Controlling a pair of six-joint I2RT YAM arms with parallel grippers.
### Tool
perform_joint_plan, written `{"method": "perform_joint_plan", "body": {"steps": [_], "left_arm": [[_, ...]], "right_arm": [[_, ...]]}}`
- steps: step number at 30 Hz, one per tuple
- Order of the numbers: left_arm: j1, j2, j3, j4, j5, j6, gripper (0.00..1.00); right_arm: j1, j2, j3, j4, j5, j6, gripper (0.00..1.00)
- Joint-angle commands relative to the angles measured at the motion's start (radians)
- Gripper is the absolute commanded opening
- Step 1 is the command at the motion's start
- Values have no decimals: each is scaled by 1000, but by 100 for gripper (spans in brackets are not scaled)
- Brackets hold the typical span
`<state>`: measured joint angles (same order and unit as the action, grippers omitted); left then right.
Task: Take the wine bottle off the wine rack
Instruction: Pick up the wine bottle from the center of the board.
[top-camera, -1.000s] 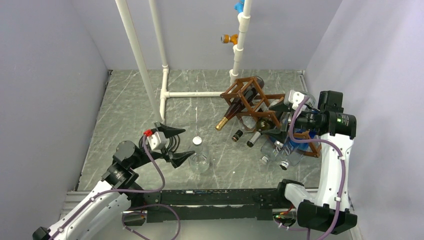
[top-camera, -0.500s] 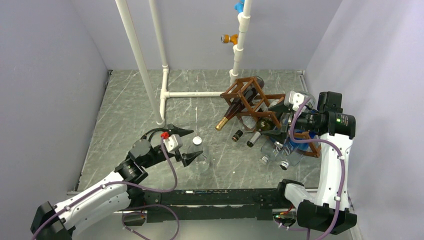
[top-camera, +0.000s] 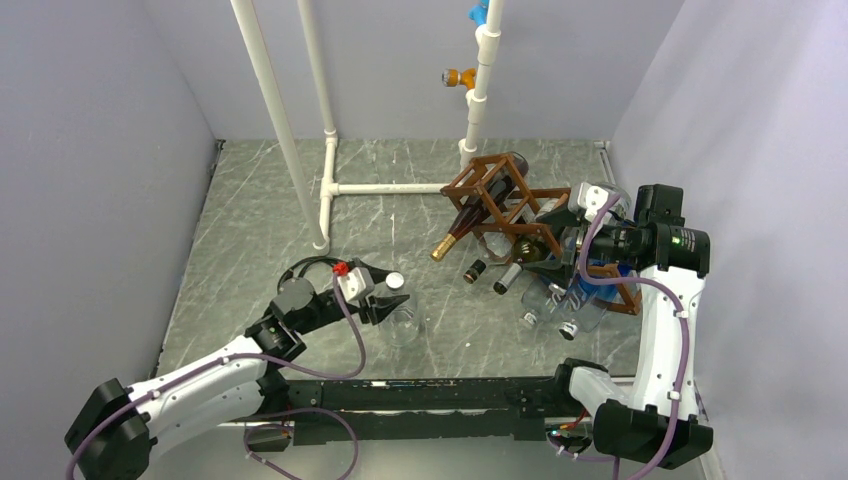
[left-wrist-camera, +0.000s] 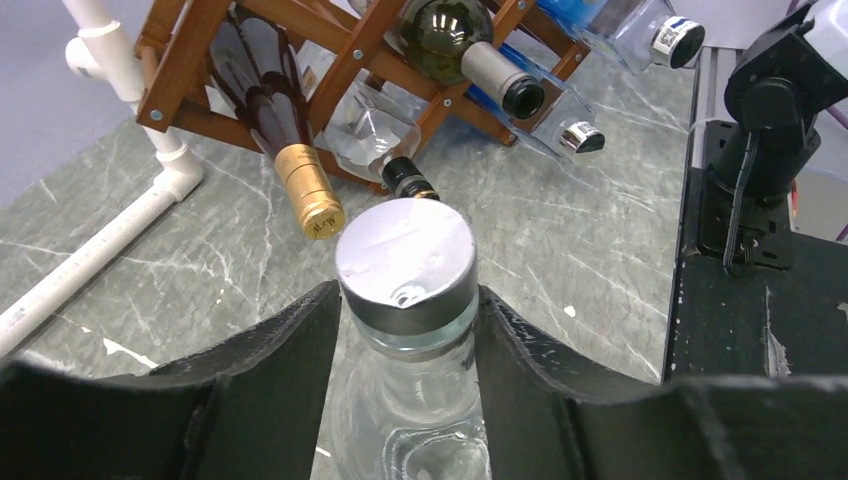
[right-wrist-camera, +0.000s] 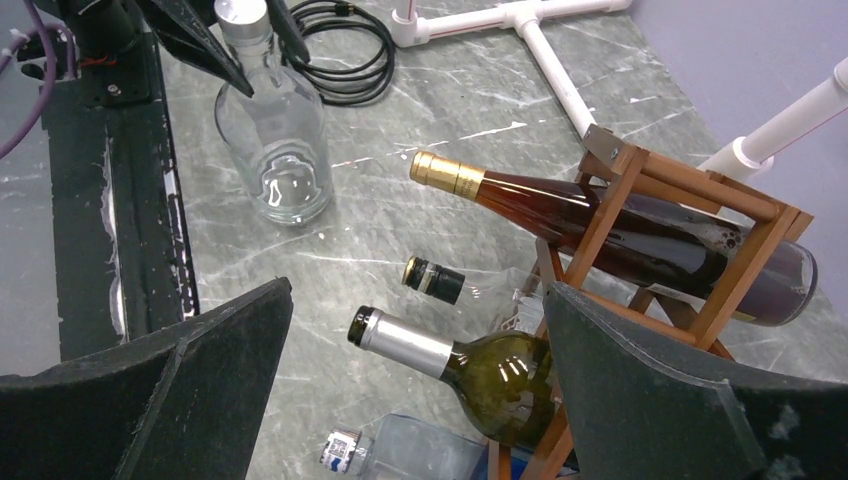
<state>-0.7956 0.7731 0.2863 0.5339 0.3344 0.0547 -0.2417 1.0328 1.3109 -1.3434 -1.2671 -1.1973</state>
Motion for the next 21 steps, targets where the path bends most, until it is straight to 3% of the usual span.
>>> {"method": "perform_joint_plan", "body": {"steps": [1,2,7,16,21], "left_arm": [[-5,18,10,77,25,-23,51],[-5,20,12,73,25,-23,46],[-3,17,31,48,26,-24,0],[-1,-34,125,4,-96,-99,0],[38,22,189,51,-123,-126,0]], "right_arm": [[-6,-10,-5,13,-50,-19,99],[-7,-10,-5,12,-50,-19,99],[-8,-8,-3,7,-56,-22,99],[-8,-14,-10,2,-60,-28,99],[-10,-13,-2,-5,-72,-30,99]]}}
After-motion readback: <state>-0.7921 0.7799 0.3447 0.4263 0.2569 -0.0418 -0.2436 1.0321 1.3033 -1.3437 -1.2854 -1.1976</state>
